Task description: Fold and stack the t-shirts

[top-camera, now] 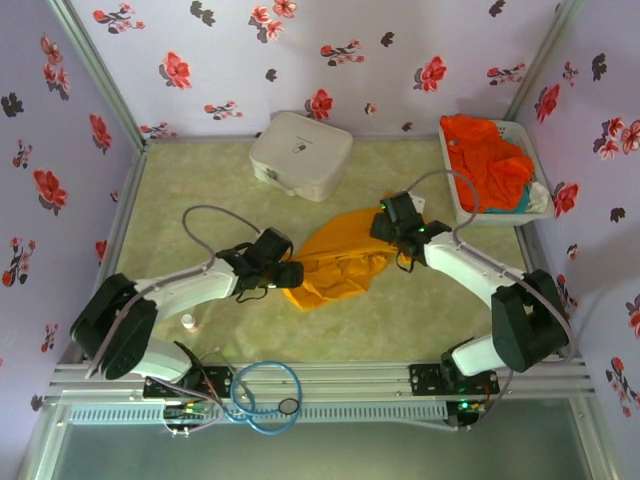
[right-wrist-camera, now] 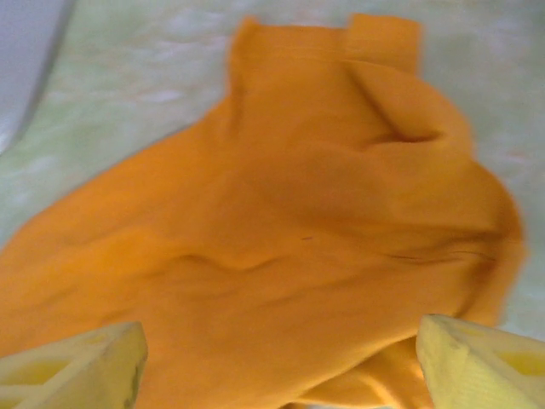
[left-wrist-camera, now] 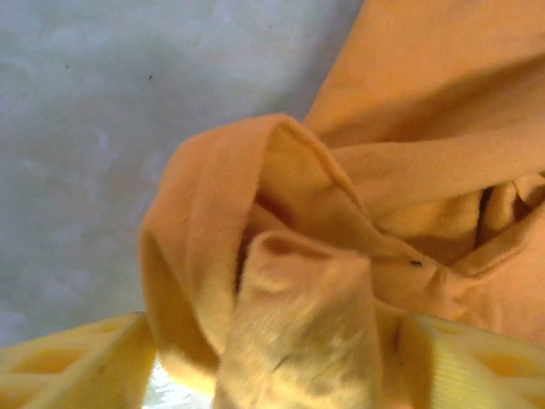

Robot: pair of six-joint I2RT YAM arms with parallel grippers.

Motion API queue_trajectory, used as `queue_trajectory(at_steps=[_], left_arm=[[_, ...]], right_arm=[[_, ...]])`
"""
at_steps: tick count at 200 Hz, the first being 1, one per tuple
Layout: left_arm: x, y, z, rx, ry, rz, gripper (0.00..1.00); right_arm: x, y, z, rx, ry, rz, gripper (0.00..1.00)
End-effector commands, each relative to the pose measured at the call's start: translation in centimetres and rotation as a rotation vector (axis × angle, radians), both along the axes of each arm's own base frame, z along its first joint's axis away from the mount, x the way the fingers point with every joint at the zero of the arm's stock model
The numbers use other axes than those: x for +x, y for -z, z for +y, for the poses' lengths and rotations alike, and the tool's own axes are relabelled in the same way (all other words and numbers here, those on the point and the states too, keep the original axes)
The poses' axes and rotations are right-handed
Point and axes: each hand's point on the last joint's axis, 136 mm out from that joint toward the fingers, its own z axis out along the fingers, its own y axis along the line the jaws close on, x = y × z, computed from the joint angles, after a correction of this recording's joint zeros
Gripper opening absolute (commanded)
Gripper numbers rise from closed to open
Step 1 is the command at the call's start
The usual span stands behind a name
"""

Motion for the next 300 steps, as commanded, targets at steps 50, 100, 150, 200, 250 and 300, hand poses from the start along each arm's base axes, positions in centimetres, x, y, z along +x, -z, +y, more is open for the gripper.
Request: queue_trajectory(at_steps=[50,100,150,200,250,300], left_arm=[[2.9,-2.5,0.7,0.151,0.033,-0.132,0.22],[3.8,-4.4,3.3,0.194,0.047,-0.143,0.00],[5.1,-8.3,5.1,0.203,0.079,-0.197,0.00],[6.0,-12.7,7.3,0.288,0.128,-0.303,0.04],[6.7,-14.9,9.2,0.323,0.126,-0.419,0.08],[8.8,-15.7,9.7,0.312,0.069,-0.518,0.12]], right_arm=[[-3.4,5.5,-3.5,0.139,0.156,0.173,0.62],[-4.1,7.7,-2.6,0.202,0.153,0.203,0.52],[-1.1,5.6,-1.3,0.229,0.102,0.114,0.11],[0.3,0.1,-2.4,0.172,0.083,-0.035,0.00],[-0.3,-5.5,-5.4,0.104,0.108,-0.178,0.00],[-1.2,-4.5,-4.2,0.166,0.055,-0.137,0.00]])
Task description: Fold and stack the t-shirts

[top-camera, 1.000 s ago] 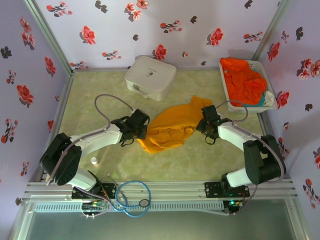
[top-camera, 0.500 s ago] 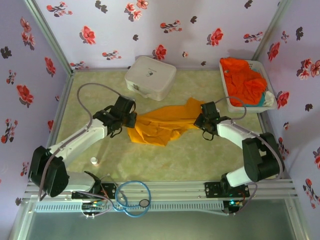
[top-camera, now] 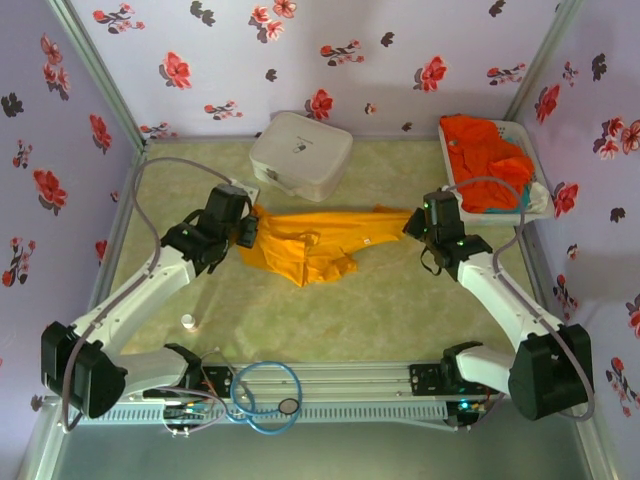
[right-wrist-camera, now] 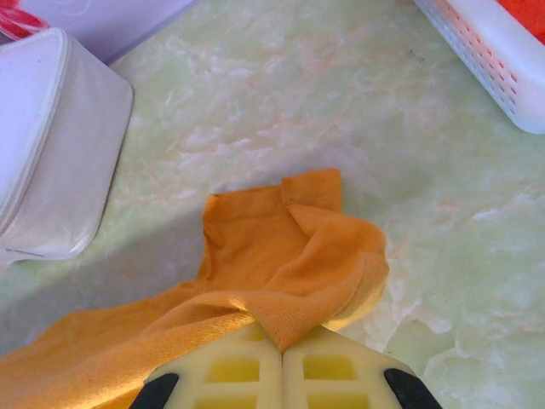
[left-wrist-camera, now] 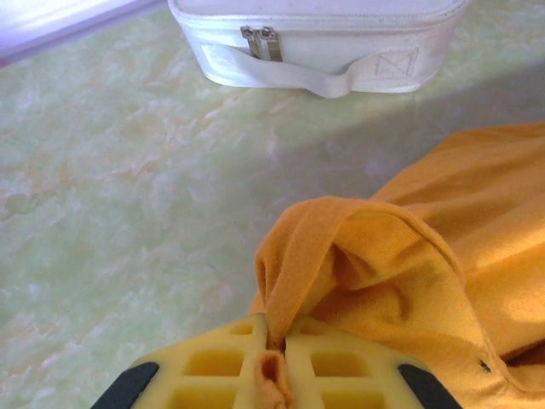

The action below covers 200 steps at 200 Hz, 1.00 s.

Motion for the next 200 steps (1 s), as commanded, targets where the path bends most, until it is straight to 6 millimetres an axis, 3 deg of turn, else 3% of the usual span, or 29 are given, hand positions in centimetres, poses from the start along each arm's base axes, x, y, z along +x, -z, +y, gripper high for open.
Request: queue_trajectory(at_steps=[1,38,71,79,91,106,120,147,200], left_arm=[[1.8,-0.7,1.2,0.025,-0.045,-0.088,0.12],[5.5,-1.1,0.6,0.044,-0.064,-0.133,0.12],[8.0,1.5,0.7,0.102,-0.099,-0.055,0.12],[8.2,2.4,1.1,0.133,-0.125,-0.021,0.18],[8.3,3.2,1.8,0.162,-0.175,0.019,0.34],[7.7,4.3,2.4,0.182,-0.208,0.074,0.55],[6.8,4.7,2.7,0.166,-0.227,0.093,0.65],[4.4,4.2,2.5,0.118,-0.217,0.115,0.69],[-0.4,5.4,-0.9,0.021,-0.085,0.145,0.69]], right_arm=[[-0.8,1.2,0.0,0.004,-0.019,0.046,0.00],[-3.2,3.5,2.2,0.057,-0.097,0.094,0.00],[-4.5,3.8,3.7,0.094,-0.163,0.080,0.00],[-4.6,3.6,3.9,0.087,-0.173,0.073,0.00],[-4.6,3.3,4.1,0.083,-0.187,0.063,0.00],[-4.1,2.4,4.3,0.076,-0.206,0.042,0.00],[-3.3,1.2,5.0,0.071,-0.236,0.021,0.00],[-0.8,-1.0,6.6,0.059,-0.288,0.018,0.00],[5.8,-5.7,12.2,0.117,-0.387,-0.029,0.00]])
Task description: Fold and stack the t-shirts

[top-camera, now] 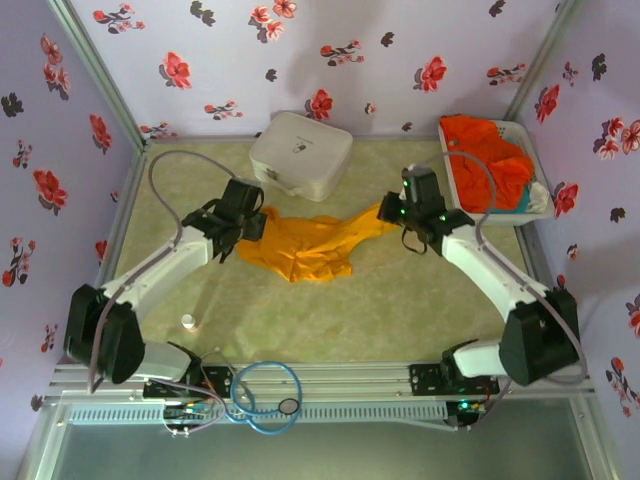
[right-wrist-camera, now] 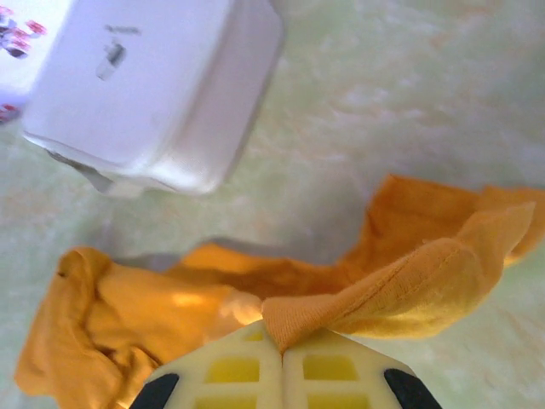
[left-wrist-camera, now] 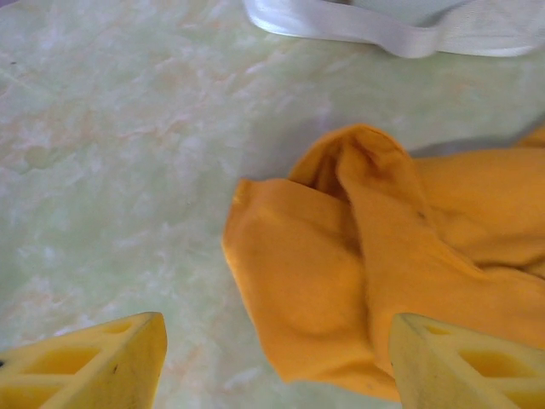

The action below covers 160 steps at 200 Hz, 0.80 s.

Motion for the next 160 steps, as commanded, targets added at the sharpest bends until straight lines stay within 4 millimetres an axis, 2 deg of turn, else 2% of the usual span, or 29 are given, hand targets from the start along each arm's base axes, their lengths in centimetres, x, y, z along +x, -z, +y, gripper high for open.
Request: queue_trajectory(at_steps=[1,50,72,86,104,112,119,127,139,160], left_arm=[[-2.4,1.5,-1.4,-0.053,0.033,0.050,0.69],[-5.9,5.0,-4.7,-0.071,0.098,0.138,0.67],[-7.0,6.4,-6.5,-0.054,0.153,0.161,0.67],[-7.5,7.0,-7.5,-0.033,0.191,0.173,0.67],[-7.8,7.8,-8.6,-0.006,0.224,0.192,0.67],[-7.9,8.1,-9.1,0.002,0.239,0.197,0.68],[-8.0,8.3,-9.7,0.011,0.257,0.200,0.68],[-8.0,8.8,-10.3,0.028,0.279,0.208,0.68],[-8.0,9.3,-11.2,0.058,0.303,0.216,0.68],[-7.5,10.0,-11.9,0.103,0.312,0.234,0.68]], right_arm=[[2.6,-2.5,3.0,0.034,-0.077,-0.037,0.00],[8.0,-5.8,10.9,0.121,-0.225,-0.038,0.00],[9.3,-5.2,14.9,0.152,-0.301,0.009,0.00],[9.8,-3.7,16.7,0.160,-0.329,0.058,0.01],[10.1,-1.6,18.8,0.164,-0.375,0.130,0.08],[10.1,-0.8,19.4,0.157,-0.388,0.154,0.12],[10.1,-0.1,19.6,0.144,-0.389,0.175,0.21],[10.0,0.6,19.6,0.128,-0.389,0.191,0.36],[10.0,1.0,19.3,0.108,-0.383,0.193,0.53],[9.8,0.5,18.1,0.050,-0.371,0.167,0.83]])
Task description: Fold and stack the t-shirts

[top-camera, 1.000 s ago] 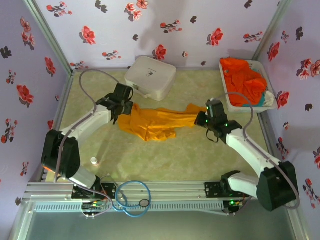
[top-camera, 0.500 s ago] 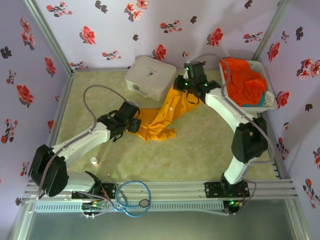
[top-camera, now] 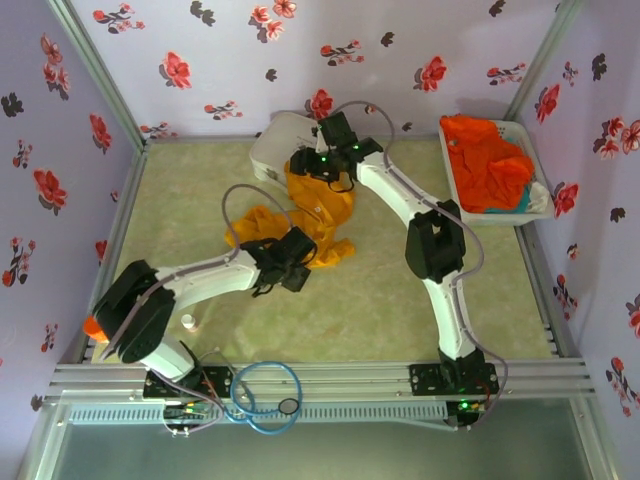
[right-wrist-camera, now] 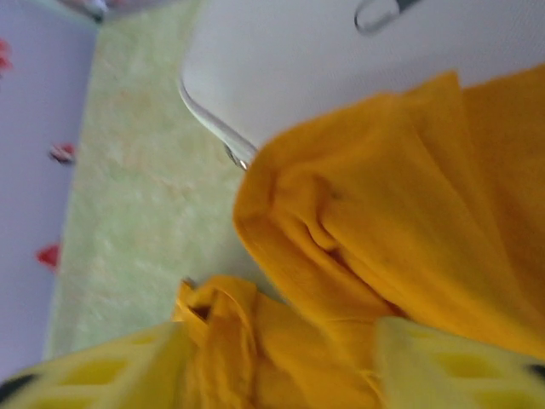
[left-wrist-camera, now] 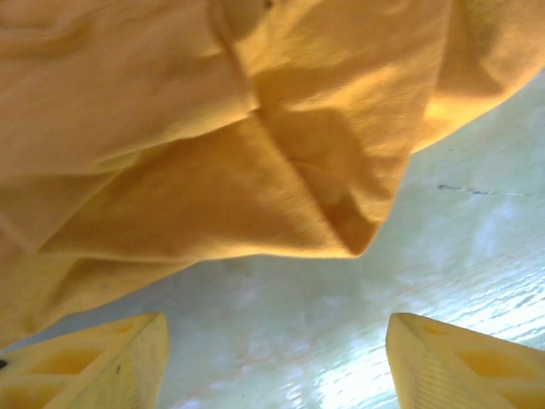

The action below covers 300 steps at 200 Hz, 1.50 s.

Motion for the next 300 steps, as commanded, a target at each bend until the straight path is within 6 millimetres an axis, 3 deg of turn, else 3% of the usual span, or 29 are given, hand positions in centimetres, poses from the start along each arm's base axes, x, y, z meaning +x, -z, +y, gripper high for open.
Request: queue_trajectory(at_steps=[1,17,45,62,106,146,165,195,219,238,255,271,300], left_arm=[[0.9,-0.3,-1.5,0.028,0.031,-0.017,0.68],[1.3,0.1,-2.0,0.048,0.049,-0.013,0.67],[1.5,1.0,-2.5,0.083,0.078,0.004,0.61],[1.7,1.4,-2.3,0.117,0.092,0.004,0.58],[2.2,2.2,-2.4,0.157,0.099,0.012,0.50],[3.1,0.8,-2.1,0.137,0.071,-0.010,0.19],[3.7,-0.4,-1.5,0.113,0.048,-0.029,0.13],[5.0,-3.6,0.3,0.046,-0.023,-0.064,0.07],[5.7,-6.3,1.0,-0.061,-0.057,-0.079,0.07],[5.3,-7.1,1.1,-0.074,-0.029,-0.072,0.13],[4.6,-6.3,1.3,-0.061,-0.021,-0.037,0.34],[3.7,-4.9,1.0,-0.067,-0.013,-0.002,0.47],[1.8,-2.3,-0.5,-0.049,0.025,0.035,0.53]], right_arm=[[-0.6,-1.9,-1.4,-0.049,-0.004,-0.034,0.84],[-1.0,-2.6,-3.0,-0.109,0.018,-0.072,0.94],[-2.0,-2.8,-6.7,-0.155,0.091,-0.086,0.97],[-3.1,-2.0,-9.2,-0.140,0.152,-0.064,0.97],[-7.5,2.6,-15.0,-0.139,0.250,0.042,0.97],[-11.3,6.3,-16.9,-0.202,0.215,0.101,0.92],[-12.4,7.7,-16.9,-0.177,0.205,0.130,0.88],[-13.1,9.3,-15.3,-0.060,0.198,0.186,0.81],[-13.2,10.4,-13.8,0.003,0.193,0.218,0.79],[-13.1,10.9,-13.6,0.004,0.198,0.230,0.78],[-13.0,11.0,-13.7,0.001,0.209,0.226,0.80],[-13.0,11.1,-13.9,-0.014,0.217,0.232,0.86],[-13.2,11.5,-13.8,-0.008,0.215,0.252,0.89]])
